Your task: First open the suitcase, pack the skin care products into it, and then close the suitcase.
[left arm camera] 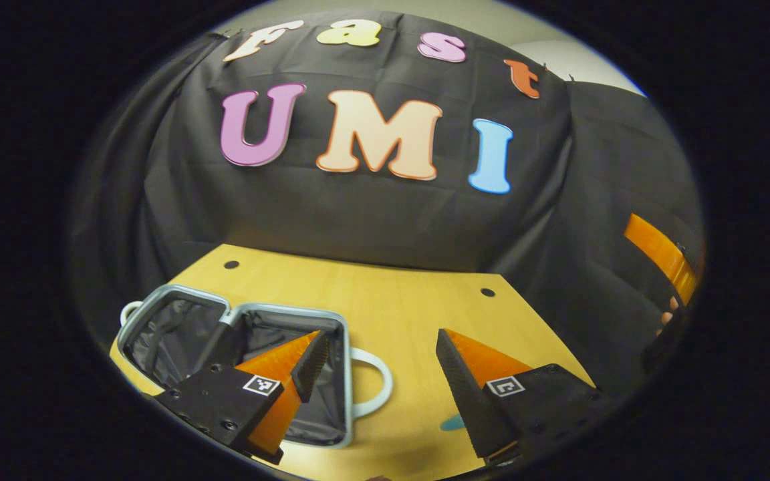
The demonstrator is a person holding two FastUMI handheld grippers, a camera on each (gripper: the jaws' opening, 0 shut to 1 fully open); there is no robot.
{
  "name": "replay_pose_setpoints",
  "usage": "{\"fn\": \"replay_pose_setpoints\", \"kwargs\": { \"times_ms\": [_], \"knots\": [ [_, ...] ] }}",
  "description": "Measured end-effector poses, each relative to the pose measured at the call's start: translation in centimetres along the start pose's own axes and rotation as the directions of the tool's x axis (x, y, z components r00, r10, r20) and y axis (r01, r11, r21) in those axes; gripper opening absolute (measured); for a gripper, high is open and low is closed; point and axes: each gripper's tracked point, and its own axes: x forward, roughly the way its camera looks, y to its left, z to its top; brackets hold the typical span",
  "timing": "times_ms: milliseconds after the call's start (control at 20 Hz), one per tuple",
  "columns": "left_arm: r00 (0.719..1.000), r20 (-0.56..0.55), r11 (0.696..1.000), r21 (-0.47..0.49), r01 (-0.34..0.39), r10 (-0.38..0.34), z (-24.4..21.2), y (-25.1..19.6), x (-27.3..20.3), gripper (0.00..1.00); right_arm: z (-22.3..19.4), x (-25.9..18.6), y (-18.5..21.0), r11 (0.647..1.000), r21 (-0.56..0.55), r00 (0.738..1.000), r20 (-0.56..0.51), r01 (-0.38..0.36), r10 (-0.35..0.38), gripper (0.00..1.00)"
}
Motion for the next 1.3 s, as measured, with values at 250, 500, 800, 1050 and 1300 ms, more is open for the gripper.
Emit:
{"fn": "replay_pose_setpoints", "kwargs": {
  "times_ms": [250, 500, 800, 1050, 1300],
  "knots": [
    [0.995, -0.072, 0.997, -0.047, 0.068, -0.071, -3.8, -4.0, 0.8, 0.96, -0.7, -0.8, -1.0, 1.0, -0.012, 1.0, -0.015, 0.003, -0.004, 0.98],
    [0.982, -0.153, 0.989, -0.119, 0.092, -0.11, -7.8, -6.1, 1.4, 0.96, -1.6, -1.6, -2.1, 0.999, -0.031, 0.999, -0.033, 0.015, -0.016, 0.98],
    [0.972, -0.201, 0.988, -0.125, 0.095, -0.119, -10.6, -7.4, 1.3, 0.96, -2.4, -1.7, -2.9, 0.999, -0.031, 0.998, -0.051, 0.024, -0.026, 0.98],
    [0.964, -0.246, 0.988, -0.134, 0.073, -0.105, -13.0, -7.3, 1.6, 0.96, -2.8, -1.8, -2.9, 0.999, -0.038, 0.998, -0.06, 0.019, -0.021, 0.98],
    [0.959, -0.26, 0.987, -0.138, 0.083, -0.117, -13.9, -7.8, 1.7, 0.96, -3.3, -1.7, -3.1, 0.999, -0.049, 0.997, -0.075, 0.022, -0.025, 0.98]
  ]
}}
